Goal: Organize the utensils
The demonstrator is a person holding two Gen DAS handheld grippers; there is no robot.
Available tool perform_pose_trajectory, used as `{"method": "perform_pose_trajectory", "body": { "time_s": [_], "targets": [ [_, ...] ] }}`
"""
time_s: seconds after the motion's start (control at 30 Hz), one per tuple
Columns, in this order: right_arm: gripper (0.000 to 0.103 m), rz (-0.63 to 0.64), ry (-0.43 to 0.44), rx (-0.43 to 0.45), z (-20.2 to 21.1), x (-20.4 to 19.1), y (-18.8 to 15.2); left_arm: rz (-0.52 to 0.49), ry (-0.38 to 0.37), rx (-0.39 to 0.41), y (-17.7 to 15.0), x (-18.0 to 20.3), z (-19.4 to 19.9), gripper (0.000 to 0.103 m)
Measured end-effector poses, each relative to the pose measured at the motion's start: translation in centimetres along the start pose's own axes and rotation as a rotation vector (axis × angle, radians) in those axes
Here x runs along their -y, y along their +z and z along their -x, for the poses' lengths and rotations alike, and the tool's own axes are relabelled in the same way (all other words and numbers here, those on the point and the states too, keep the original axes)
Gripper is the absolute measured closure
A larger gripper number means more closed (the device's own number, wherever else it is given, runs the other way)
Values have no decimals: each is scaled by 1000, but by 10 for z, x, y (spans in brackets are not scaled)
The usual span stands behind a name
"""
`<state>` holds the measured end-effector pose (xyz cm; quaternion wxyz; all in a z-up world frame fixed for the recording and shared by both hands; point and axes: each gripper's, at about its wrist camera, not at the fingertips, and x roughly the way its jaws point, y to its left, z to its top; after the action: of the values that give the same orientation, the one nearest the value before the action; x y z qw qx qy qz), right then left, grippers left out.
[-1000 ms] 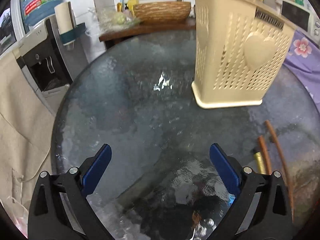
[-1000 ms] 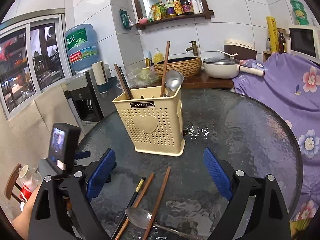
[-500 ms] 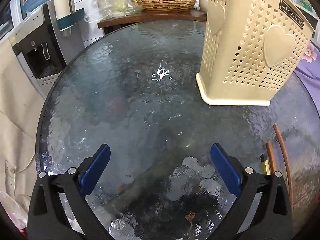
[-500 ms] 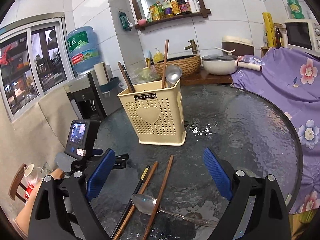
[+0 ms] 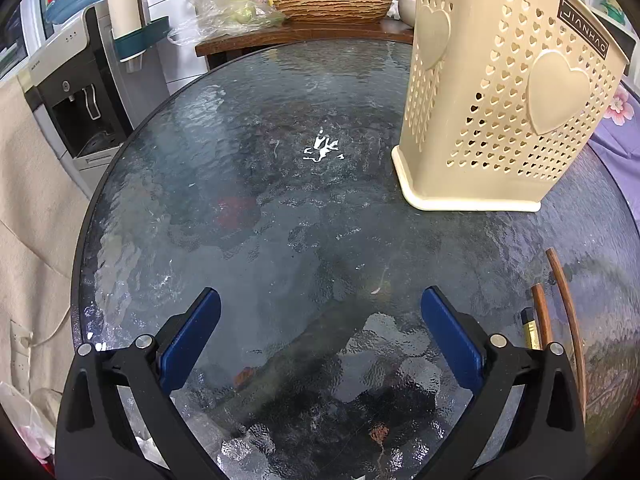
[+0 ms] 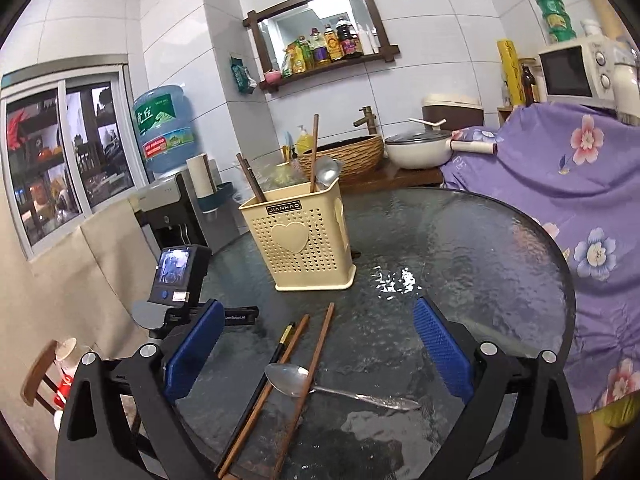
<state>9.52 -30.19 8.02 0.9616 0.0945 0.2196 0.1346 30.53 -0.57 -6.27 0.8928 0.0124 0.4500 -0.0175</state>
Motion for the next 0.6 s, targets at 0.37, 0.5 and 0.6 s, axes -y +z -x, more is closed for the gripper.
{"method": "perform_pose_trajectory", "body": {
  "time_s": [0.37,0.5,0.6],
  "targets": [
    [9,-30,-32,-7,2,17,-13,0,0,0,0,1,0,5],
    [9,-40,-40,19,6,20,-8,1,1,0,0,1,0,5],
    [8,-64,-44,14,3,24,-8,1,0,0,-1,0,0,5]
  ]
}}
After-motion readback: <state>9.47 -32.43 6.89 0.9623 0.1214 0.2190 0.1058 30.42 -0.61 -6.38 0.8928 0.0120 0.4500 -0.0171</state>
